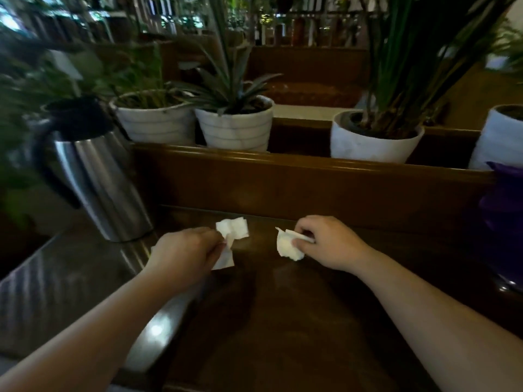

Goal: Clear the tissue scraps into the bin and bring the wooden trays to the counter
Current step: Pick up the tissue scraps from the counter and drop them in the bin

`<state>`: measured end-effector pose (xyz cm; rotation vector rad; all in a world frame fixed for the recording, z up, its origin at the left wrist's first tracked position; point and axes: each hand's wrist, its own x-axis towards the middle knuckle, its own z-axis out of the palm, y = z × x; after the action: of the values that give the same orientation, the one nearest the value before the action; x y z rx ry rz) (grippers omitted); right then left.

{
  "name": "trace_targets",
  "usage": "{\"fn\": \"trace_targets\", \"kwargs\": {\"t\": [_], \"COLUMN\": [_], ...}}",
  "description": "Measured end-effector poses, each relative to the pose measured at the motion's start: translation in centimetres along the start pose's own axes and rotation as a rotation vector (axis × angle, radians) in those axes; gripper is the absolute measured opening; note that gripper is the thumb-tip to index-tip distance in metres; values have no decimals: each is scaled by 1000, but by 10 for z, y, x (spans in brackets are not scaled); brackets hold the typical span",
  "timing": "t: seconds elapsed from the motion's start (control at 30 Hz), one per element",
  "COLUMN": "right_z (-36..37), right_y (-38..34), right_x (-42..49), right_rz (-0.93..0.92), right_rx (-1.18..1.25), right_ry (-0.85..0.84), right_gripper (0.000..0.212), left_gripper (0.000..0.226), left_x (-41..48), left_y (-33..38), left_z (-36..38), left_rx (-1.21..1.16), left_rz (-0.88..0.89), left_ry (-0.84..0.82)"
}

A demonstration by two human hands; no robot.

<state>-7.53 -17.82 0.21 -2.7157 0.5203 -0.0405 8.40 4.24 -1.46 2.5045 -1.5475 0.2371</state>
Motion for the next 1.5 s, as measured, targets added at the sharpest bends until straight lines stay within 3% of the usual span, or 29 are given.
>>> {"fn": "trace_targets", "kwargs": {"t": [0.3,0.53,0.77,0.93,1.2,1.5], "right_z": [26,43,55,69,77,54], "right_y": [-73,-91,-91,-95,-93,-61], "right_x": [53,78,108,118,107,27], "right_rz": [-154,-128,-30,-11,-15,173], "right_rx": [-15,-32,-188,-349,-214,-119], "right_ry": [-4,25,23,-71,8,69], "right_gripper": [7,8,6,44,19,20], "left_gripper": [28,48,36,30,25,23], "left_x": [-32,-38,-32,-23,-12,19], "left_y": [-64,-81,-83,-83,-83,-28], "left_z": [-11,19,21,15,8,21], "left_rx": [14,39,-39,-75,-111,-179], "left_rz": [-187,-237,-163,-129,-82,152], "left_ry": [-28,-247,-200,-180,-67,-70]}}
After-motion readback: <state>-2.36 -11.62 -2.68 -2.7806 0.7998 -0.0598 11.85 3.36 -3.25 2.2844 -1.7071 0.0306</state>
